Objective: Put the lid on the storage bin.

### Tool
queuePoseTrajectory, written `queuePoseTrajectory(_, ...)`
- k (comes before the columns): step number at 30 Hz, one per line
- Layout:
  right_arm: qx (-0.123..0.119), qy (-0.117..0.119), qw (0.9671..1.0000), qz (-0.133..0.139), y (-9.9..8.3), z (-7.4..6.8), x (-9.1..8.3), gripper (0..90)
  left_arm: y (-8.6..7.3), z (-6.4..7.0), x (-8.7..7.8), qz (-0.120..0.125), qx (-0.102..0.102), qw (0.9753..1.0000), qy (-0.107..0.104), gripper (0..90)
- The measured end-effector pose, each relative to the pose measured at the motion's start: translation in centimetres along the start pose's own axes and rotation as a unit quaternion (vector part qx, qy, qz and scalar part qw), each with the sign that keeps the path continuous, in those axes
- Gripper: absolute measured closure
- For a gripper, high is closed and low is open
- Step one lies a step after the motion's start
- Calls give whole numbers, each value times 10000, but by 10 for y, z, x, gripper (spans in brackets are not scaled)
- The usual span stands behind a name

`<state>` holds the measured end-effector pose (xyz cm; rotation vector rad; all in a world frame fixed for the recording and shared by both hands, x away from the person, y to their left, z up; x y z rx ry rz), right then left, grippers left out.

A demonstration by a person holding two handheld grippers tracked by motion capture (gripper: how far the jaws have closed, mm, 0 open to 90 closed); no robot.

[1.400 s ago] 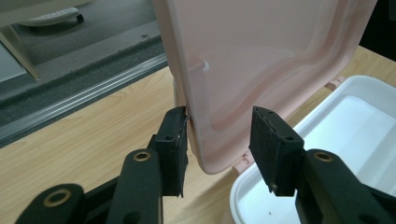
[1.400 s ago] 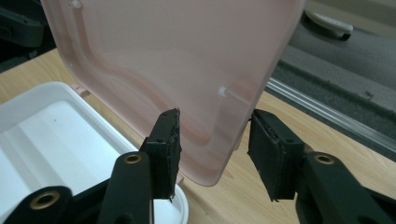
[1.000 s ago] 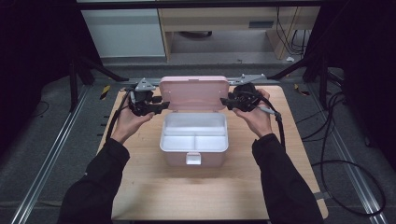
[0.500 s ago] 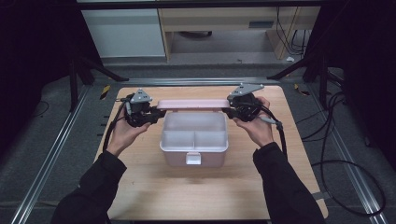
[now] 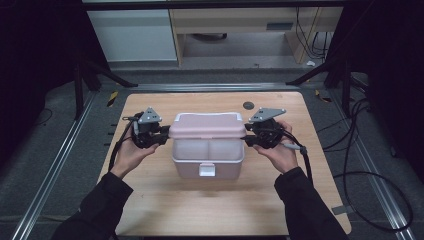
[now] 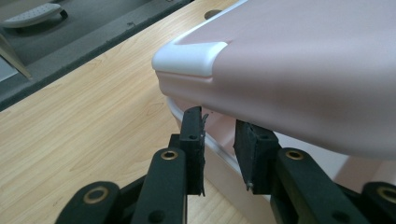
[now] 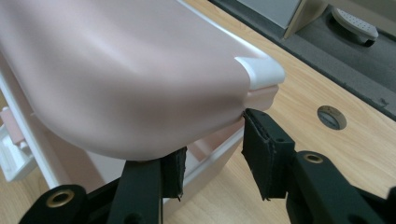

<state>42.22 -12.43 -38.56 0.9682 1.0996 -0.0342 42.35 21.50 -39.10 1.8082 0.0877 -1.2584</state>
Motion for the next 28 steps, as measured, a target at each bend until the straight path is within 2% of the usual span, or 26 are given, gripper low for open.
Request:
queuePoseTrajectory(7, 74, 20, 10000, -56, -12, -1, -4, 609, -10, 4, -4, 35, 11, 10000, -17, 687)
queuePoseTrajectory(9, 144, 24, 9999, -50, -17, 0, -6, 607, -15, 5, -6, 45, 6, 10000, 53, 677)
queuePoseTrajectory(10, 188, 34, 9998, -62, -23, 1, -8, 602, -22, 4, -6, 34, -73, 10000, 31, 669)
queuePoseTrajectory(11, 188, 34, 9998, -62, -23, 1, -8, 602, -22, 4, -6, 34, -73, 10000, 31, 660)
queuePoseTrajectory(15, 345, 11, 9994, -72, -41, 7, -15, 576, -42, 1, -2, -228, -241, 9993, 145, 620)
queuePoseTrajectory(16, 345, 11, 9994, -72, -41, 7, -15, 576, -42, 1, -2, -228, -241, 9993, 145, 613)
queuePoseTrajectory(18, 470, -63, 9988, -105, -55, 11, -20, 548, -51, -4, -4, -252, -449, 9986, 140, 596)
queuePoseTrajectory(22, 615, -131, 9979, -164, -68, 16, -25, 502, -62, -10, -6, -229, -623, 9977, 154, 571)
queuePoseTrajectory(24, 769, -263, 9963, -271, -80, 22, -27, 446, -72, -16, -5, -285, -796, 9962, 209, 546)
queuePoseTrajectory(27, 864, -313, 9950, -383, -91, 25, -26, 411, -77, -19, -1, -341, -872, 9954, 199, 516)
queuePoseTrajectory(28, 995, -382, 9931, -494, -103, 29, -26, 400, -80, -21, 2, -396, -880, 9951, 236, 495)
Point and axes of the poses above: each handheld gripper's, and its own axes: x roughly forward along the jaws, y roughly out of its top, z roughly to its right, the point moved 2 cm from there along x, roughly forward along the jaws, and after that the axes turned 13 degrees about -z, right-handed, at the moved point
